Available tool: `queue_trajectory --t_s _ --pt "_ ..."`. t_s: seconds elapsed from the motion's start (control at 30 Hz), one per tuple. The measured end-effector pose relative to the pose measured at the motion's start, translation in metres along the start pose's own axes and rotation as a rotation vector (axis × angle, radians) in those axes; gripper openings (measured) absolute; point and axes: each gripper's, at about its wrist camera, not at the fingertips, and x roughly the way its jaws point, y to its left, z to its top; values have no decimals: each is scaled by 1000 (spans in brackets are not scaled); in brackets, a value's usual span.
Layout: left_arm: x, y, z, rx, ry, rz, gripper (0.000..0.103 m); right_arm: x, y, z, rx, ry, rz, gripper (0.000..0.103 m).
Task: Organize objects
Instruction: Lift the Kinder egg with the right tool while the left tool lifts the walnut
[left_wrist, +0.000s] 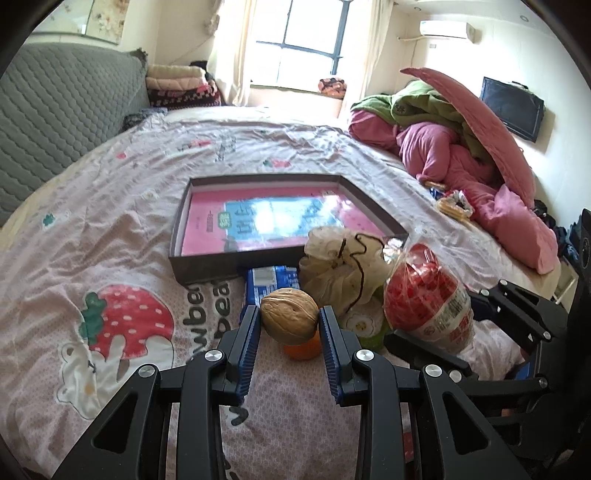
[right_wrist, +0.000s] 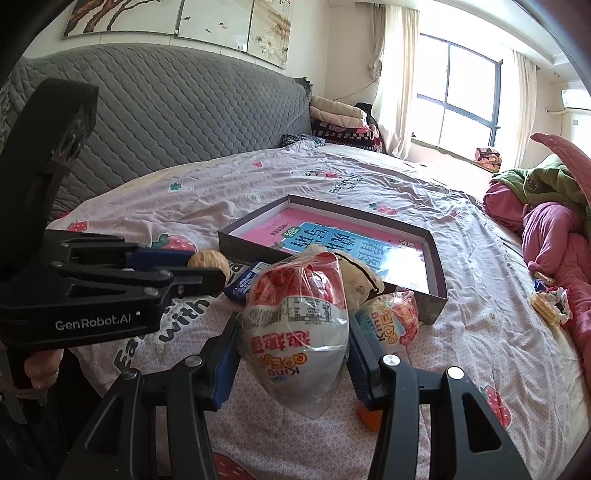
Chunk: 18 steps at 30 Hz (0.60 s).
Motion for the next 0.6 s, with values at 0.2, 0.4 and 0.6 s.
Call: queue_trajectory --t_s 0.2,0.4,0.6 --pt "1 -6 3 2 -3 7 33 -5 -3 2 -12 -6 -15 51" --pt "1 -8 5 -6 -9 4 33 -5 -13 5 15 1 -23 51" --pt "1 -5 13 -20 -21 9 33 -4 -18 14 15 -1 -23 51"
